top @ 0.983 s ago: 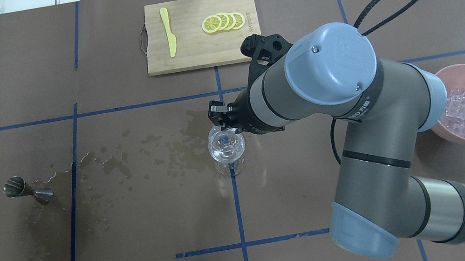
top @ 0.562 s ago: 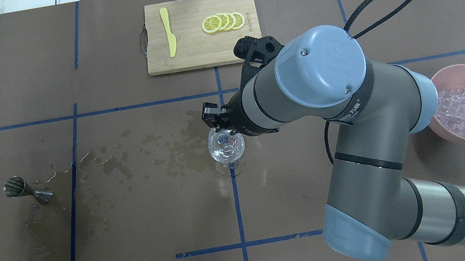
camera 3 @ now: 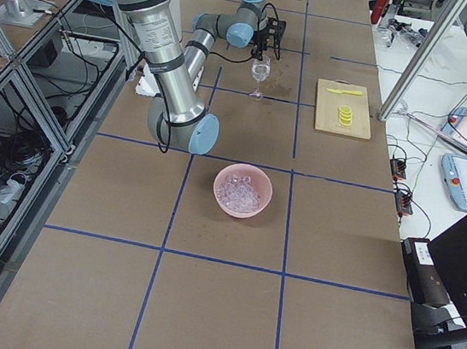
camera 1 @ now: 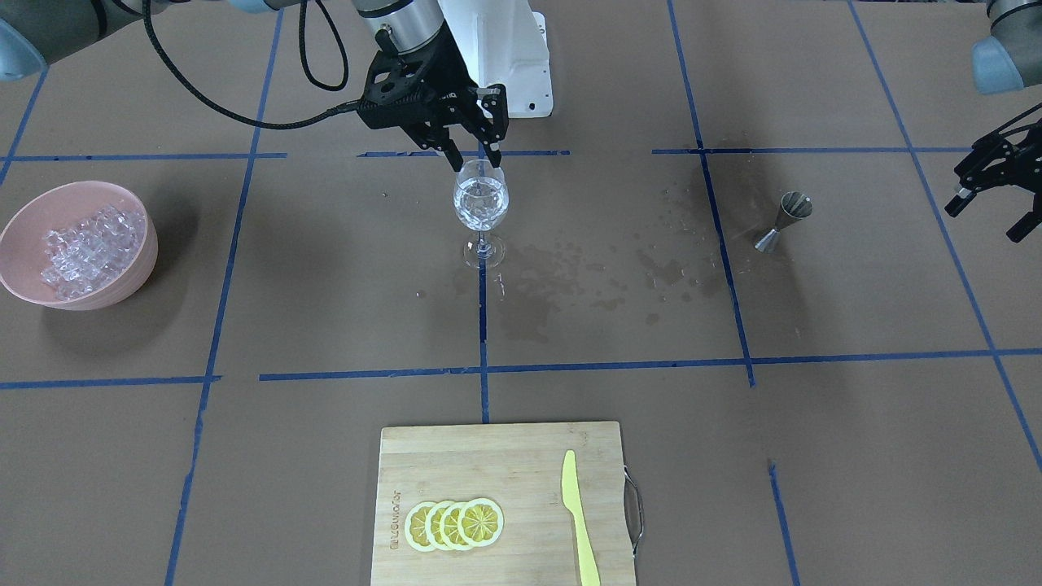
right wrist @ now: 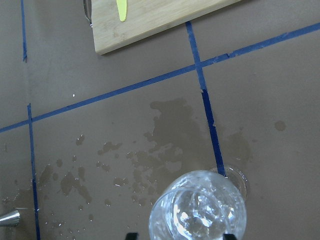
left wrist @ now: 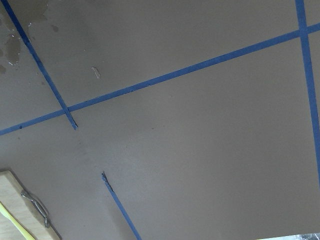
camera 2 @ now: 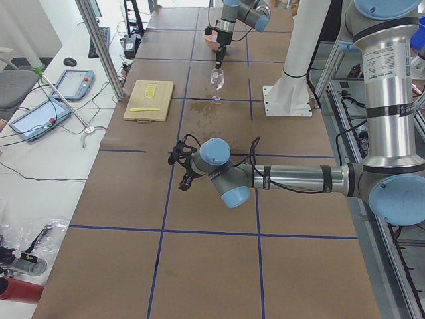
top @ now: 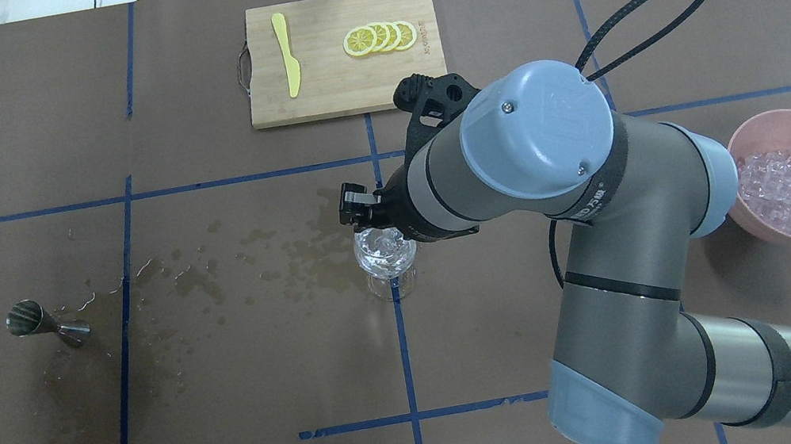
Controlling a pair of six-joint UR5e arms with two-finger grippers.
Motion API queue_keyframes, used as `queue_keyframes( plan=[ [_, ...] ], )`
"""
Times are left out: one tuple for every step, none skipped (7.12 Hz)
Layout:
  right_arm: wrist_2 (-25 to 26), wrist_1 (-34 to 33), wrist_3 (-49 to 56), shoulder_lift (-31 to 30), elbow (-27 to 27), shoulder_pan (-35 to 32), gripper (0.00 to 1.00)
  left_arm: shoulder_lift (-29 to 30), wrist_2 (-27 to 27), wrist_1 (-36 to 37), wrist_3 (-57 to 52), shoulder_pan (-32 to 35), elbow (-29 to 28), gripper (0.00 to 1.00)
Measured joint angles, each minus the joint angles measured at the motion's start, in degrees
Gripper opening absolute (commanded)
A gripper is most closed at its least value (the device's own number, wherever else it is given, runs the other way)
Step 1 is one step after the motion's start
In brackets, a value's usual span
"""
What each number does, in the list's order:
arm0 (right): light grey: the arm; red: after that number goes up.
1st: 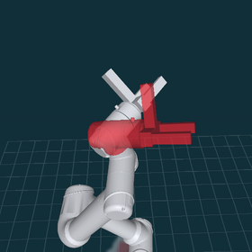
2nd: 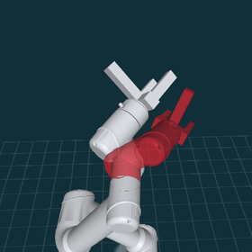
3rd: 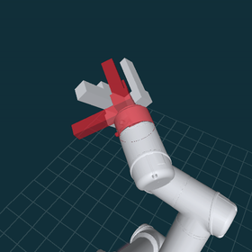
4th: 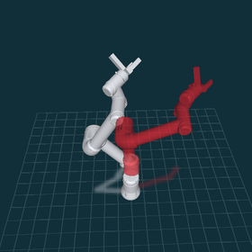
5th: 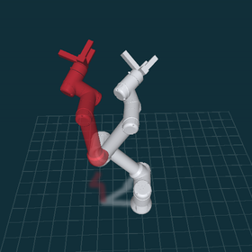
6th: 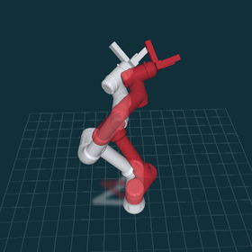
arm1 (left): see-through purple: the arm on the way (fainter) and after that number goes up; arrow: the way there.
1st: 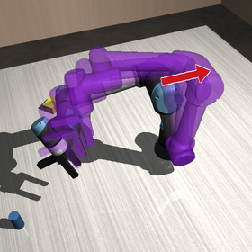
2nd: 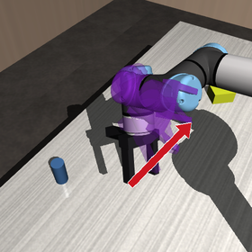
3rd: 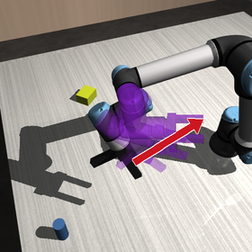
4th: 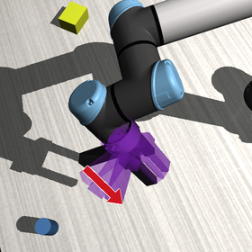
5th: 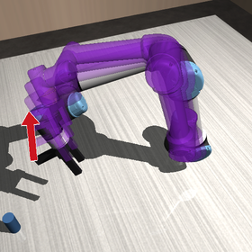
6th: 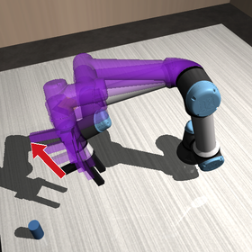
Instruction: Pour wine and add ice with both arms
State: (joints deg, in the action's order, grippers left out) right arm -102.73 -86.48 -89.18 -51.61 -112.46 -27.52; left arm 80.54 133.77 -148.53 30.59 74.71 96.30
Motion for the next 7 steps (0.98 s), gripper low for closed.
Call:
queue_keyframes(
  plan=[
    [0.04, -0.08, 0.10, -0.20, -0.27, -0.18, 0.91, -0.05, -0.02, 0.02, 0.00, 0.00, -0.03, 1.00],
    [-0.20, -0.24, 0.31, -1.11, -0.83, -0.97, 0.93, -0.19, -0.11, 0.08, -0.10, 0.06, -0.16, 1.00],
    [-1.13, -0.17, 0.88, -3.27, -1.51, -2.81, 0.93, -0.36, -0.44, 0.18, -0.43, 0.39, -0.33, 1.00],
    [-3.98, 0.11, 2.95, -6.51, -2.41, -6.15, 0.93, -0.43, -1.77, 0.37, -1.20, 0.96, -0.50, 1.00],
    [-8.44, 0.33, 7.46, -10.32, -3.34, -10.75, 0.93, -0.43, -3.86, 0.68, -3.87, 1.75, -1.20, 1.00],
    [-12.72, 0.43, 13.71, -14.52, -3.94, -15.77, 1.00, -0.19, -5.32, 1.34, -9.62, 3.80, -3.39, 1.00],
    [-15.72, 0.43, 20.70, -18.68, -4.14, -20.63, 1.00, 0.56, -6.01, 3.28, -15.71, 6.36, -5.73, 1.00]
  ],
)
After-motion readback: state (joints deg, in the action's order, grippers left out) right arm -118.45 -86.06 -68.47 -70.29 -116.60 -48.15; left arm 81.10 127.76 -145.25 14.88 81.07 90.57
